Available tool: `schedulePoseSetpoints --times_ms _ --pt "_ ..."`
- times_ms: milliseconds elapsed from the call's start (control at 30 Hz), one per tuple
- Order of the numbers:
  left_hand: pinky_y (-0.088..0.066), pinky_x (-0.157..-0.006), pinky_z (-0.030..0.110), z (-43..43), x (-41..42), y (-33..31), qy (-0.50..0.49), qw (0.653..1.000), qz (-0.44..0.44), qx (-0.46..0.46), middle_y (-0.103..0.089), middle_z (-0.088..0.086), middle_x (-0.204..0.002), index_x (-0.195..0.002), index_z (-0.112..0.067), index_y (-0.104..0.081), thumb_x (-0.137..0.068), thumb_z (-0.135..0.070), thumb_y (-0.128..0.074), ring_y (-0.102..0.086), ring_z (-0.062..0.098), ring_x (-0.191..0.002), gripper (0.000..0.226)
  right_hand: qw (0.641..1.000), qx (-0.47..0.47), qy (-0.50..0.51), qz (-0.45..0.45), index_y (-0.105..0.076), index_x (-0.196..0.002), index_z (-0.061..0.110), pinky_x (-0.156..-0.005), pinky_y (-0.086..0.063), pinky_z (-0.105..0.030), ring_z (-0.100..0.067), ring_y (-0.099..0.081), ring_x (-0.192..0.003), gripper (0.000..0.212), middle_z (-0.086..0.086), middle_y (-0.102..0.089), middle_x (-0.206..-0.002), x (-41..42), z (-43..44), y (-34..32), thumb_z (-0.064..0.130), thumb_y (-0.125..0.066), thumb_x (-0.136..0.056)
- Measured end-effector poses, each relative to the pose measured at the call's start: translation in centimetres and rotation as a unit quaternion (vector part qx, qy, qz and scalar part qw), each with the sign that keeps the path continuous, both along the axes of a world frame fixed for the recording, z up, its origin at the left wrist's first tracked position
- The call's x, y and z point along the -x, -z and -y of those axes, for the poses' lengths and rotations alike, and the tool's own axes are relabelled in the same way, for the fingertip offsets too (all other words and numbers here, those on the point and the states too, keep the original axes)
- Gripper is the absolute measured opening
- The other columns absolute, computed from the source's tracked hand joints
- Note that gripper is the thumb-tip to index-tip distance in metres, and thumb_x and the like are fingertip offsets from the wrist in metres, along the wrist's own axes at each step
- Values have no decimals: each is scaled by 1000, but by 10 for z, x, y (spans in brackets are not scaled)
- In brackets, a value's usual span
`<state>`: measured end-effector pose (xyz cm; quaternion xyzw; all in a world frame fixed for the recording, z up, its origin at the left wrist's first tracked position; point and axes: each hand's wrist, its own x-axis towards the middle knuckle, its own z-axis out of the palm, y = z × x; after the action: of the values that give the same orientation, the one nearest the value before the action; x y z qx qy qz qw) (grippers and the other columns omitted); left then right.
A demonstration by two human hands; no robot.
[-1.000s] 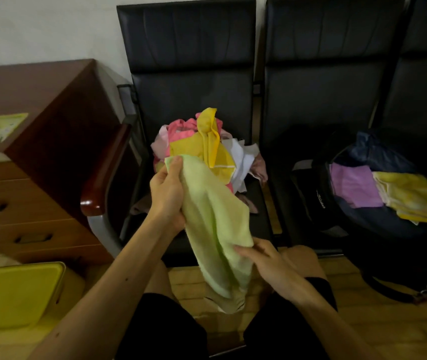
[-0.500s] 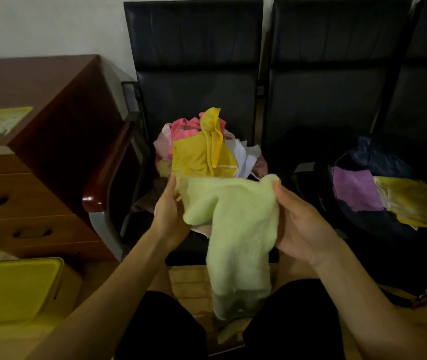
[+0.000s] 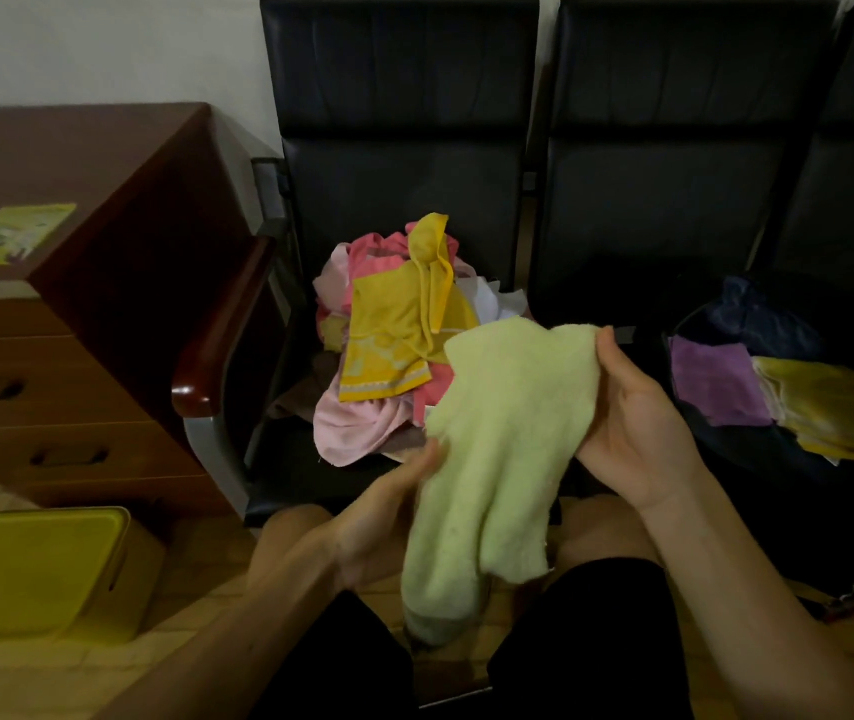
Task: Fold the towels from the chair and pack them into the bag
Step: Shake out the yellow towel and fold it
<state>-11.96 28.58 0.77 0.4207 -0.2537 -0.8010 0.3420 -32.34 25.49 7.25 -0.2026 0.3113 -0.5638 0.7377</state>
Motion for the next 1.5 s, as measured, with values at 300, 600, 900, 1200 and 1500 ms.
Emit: schedulePoseSetpoints --times_ms 300,600,900,1200,1500 --pt "-61 -74 36 3 -2 -21 -28 999 -20 15 -72 18 -116 -123 -6 -64 -87 -22 -57 -73 29 -98 40 999 33 40 12 -57 -125 10 -95 -53 -38 -23 -68 -108 44 -11 -69 -116 12 1 20 40 -48 -95" --pt "-61 -80 35 19 7 -37 -81 988 15 134 -77 5 -90 -75 -29 -81 -96 -21 -54 -75 18 -85 36 984 -78 -158 10 -77 -101 3 -79 -60 -41 -30 -72 -96 73 -19 -72 -109 -12 -45 59 37 -99 -40" --pt "-60 -76 33 23 -5 -38 -96 981 61 154 -73 17 -110 -118 -3 -66 -88 -32 -61 -72 25 -98 42 977 -48 -160 -131 -67 -91 18 -60 -35 -31 -20 -46 -68 36 -7 -53 -78 -4 -27 47 42 -83 -69" --pt "-62 -69 33 30 -20 -43 -65 959 200 187 -72 13 -115 -125 -8 -62 -99 -26 -57 -73 20 -94 32 985 50 26 -163 -68 -101 12 -62 -57 -21 -9 -68 -69 36 -2 -72 -81 5 -16 14 10 -71 -65" --pt "-58 -92 37 47 -25 -69 -103 961 166 196 -70 12 -121 -131 -8 -57 -97 -23 -59 -68 24 -112 37 912 192 64 -356 -72 -96 18 -64 -53 -20 -7 -69 -78 12 3 -76 -84 18 -5 -19 12 -65 -88"
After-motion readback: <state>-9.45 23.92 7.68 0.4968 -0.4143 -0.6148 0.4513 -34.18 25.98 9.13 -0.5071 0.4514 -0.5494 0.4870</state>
